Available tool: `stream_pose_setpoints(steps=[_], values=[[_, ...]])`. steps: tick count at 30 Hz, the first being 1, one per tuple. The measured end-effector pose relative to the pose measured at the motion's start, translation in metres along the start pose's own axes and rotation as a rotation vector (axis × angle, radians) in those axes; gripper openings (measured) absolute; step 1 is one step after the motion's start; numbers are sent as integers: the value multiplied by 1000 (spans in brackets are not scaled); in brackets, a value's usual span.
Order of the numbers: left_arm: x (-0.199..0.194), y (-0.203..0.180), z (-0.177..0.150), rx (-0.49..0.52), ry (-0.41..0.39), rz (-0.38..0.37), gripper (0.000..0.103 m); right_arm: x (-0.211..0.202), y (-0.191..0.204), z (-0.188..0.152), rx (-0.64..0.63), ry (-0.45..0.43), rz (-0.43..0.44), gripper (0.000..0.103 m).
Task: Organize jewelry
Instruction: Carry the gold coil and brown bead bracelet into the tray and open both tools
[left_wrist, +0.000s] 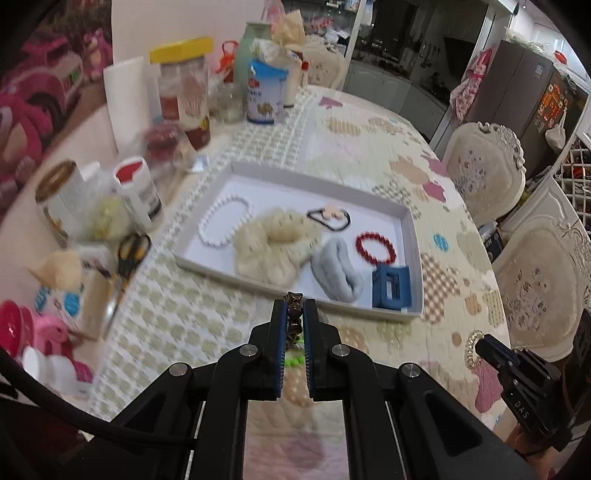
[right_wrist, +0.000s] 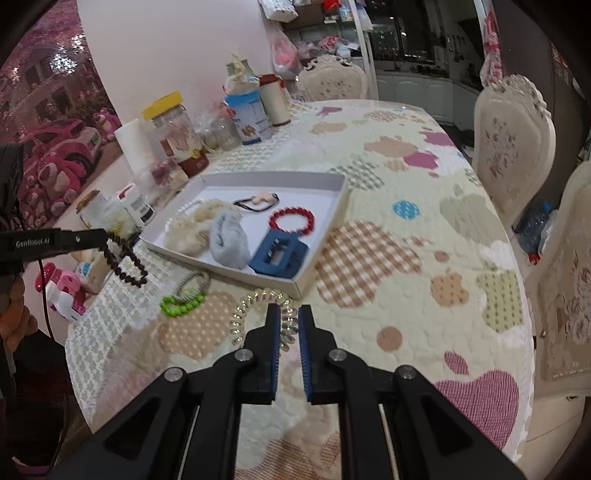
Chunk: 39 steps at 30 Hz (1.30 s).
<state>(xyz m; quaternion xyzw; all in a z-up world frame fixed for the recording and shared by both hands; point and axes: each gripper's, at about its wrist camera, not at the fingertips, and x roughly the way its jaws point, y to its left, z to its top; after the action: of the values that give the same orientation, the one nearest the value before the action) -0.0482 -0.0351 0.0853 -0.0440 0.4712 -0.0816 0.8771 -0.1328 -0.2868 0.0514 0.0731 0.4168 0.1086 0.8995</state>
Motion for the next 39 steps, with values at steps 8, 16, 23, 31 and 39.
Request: stream_pose_setpoints(steps=[8,16,23,31,39], values=[[-3,2,33,47,-38,42,8,-1,17,33,-46,-26,17,10],[1,5,71,87,-73,72,8,9,32,70,-85,-48,19,10],[25,12,102,109,-60,79,8,31,35,102,-84,-52,12,10],[69,17,130,98,-3,52,8,74,22,125,-27,-15,8,10],[130,7,151,71,78,1,8,132,6,140,-7,73,-34,10]])
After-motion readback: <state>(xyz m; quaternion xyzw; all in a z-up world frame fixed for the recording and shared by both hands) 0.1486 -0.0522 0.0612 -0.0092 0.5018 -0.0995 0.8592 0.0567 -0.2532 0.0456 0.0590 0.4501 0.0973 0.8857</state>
